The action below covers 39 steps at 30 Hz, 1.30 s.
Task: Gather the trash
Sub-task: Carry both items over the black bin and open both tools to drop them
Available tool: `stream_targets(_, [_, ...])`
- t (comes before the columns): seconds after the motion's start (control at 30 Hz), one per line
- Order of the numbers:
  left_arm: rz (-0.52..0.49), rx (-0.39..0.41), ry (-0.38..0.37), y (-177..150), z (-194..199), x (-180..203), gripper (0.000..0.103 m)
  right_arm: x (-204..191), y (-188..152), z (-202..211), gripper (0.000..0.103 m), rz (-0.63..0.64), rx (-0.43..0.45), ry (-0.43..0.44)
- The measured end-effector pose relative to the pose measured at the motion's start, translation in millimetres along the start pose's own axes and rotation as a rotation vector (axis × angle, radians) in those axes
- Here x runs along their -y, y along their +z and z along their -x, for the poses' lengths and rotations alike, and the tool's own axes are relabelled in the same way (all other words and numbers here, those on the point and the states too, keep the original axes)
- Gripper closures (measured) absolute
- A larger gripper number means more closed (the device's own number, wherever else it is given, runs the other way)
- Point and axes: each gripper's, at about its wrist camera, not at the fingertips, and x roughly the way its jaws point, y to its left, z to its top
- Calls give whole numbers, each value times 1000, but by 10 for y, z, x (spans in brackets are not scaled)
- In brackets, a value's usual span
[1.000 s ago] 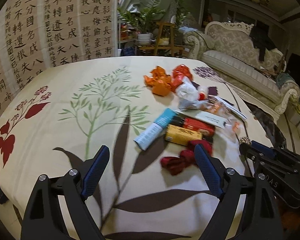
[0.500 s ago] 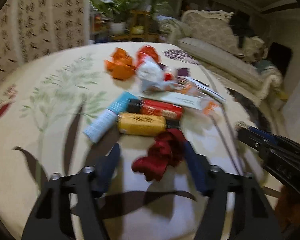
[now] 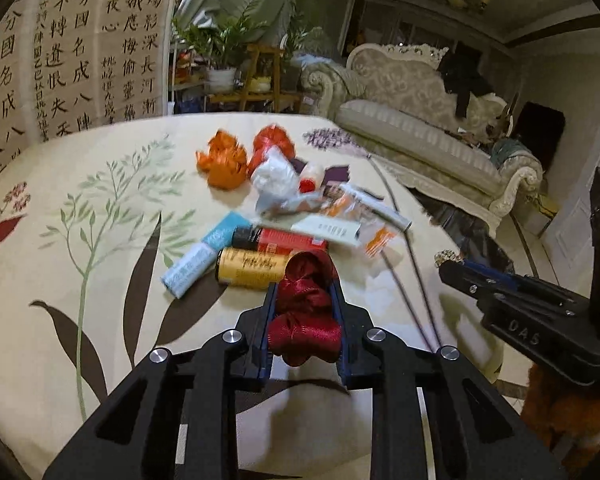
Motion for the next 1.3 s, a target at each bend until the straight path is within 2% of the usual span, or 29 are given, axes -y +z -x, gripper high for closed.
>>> stream_targets(0.2, [-40, 55, -21, 168, 5, 235, 78, 163, 118, 112, 79, -12, 49, -45])
stream_targets(0.47, [-93, 58, -67, 467, -334, 663, 78, 703, 272, 120, 79, -73, 80, -163])
stream_targets(0.9, [-189, -6, -118, 717, -1010, 1364, 78, 1426, 380, -80, 79, -155, 72, -266])
stream_targets(1.3, [-272, -52, -111, 802, -1414, 1735, 78, 1749, 425, -267, 79, -193, 53, -294])
